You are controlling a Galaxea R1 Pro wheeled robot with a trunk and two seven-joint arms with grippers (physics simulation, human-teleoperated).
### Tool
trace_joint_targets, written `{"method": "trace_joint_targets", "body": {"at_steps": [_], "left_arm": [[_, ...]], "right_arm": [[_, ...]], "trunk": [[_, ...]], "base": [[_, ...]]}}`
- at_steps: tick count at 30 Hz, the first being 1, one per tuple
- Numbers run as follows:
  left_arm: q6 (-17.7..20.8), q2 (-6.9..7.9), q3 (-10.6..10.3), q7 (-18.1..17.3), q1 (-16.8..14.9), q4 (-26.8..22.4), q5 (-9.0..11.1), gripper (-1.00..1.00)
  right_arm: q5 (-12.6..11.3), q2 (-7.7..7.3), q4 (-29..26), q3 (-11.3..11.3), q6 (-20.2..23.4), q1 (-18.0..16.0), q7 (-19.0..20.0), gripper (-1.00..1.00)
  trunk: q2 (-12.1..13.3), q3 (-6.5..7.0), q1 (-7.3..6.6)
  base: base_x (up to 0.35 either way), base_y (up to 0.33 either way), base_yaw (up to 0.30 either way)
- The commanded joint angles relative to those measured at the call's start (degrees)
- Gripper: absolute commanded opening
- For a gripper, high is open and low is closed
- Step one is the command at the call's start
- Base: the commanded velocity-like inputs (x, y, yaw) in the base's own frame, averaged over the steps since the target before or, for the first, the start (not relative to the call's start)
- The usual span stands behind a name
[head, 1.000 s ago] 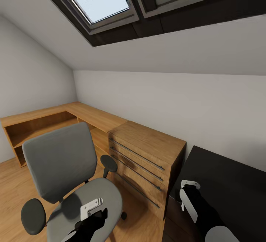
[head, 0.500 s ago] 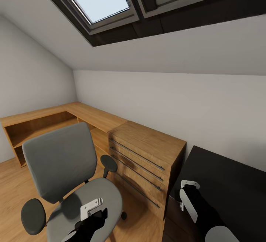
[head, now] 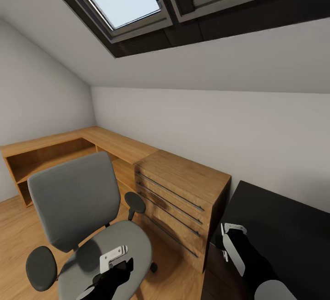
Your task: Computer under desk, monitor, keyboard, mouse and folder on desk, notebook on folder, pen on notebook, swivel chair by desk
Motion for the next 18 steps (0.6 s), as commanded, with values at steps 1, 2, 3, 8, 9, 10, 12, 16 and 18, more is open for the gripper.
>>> {"method": "trace_joint_targets", "body": {"at_steps": [1,2,3,8,9,10,12,16,18], "left_arm": [[0.1,-0.01,0.0,0.4,0.0,-0.1,0.5,1.0],[0.1,-0.01,0.0,0.4,0.0,-0.1,0.4,1.0],[0.1,-0.01,0.0,0.4,0.0,-0.1,0.4,1.0],[0.1,-0.01,0.0,0.4,0.0,-0.1,0.5,1.0],[0.1,-0.01,0.0,0.4,0.0,-0.1,0.4,1.0],[0.1,-0.01,0.0,0.4,0.0,-0.1,0.4,1.0],[0.1,-0.01,0.0,0.3,0.0,-0.1,0.4,1.0],[0.1,-0.01,0.0,0.3,0.0,-0.1,0.4,1.0],[0.0,-0.01,0.0,0.3,0.0,-0.1,0.4,1.0]], "right_arm": [[-0.1,-0.1,1.8,0.3,0.4,0.0,-0.7,-1.0],[-0.1,-0.1,1.8,0.3,0.4,0.0,-0.7,-1.0],[-0.1,-0.1,1.8,0.3,0.4,0.0,-0.7,-1.0],[-0.1,-0.1,1.8,0.3,0.4,0.0,-0.7,-1.0],[-0.1,-0.1,1.8,0.3,0.4,0.0,-0.7,-1.0],[-0.1,-0.1,1.8,0.3,0.4,0.0,-0.7,-1.0],[-0.1,-0.1,1.8,0.3,0.4,0.0,-0.7,-1.0],[-0.1,-0.1,1.8,0.3,0.4,0.0,-0.7,-1.0],[-0.1,-0.1,1.8,0.3,0.4,0.0,-0.7,-1.0]], "trunk": [[0.0,-0.07,0.01],[0.0,-0.07,0.01],[0.0,-0.07,0.01],[0.0,-0.07,0.01],[0.0,-0.07,0.01],[0.0,-0.07,0.01],[0.0,-0.07,0.01],[0.0,-0.07,0.01],[0.0,-0.07,0.01]], "base": [[0.0,0.0,0.0],[0.0,0.0,0.0],[0.0,0.0,0.0],[0.0,0.0,0.0],[0.0,0.0,0.0],[0.0,0.0,0.0],[0.0,0.0,0.0],[0.0,0.0,0.0],[0.0,0.0,0.0]]}}
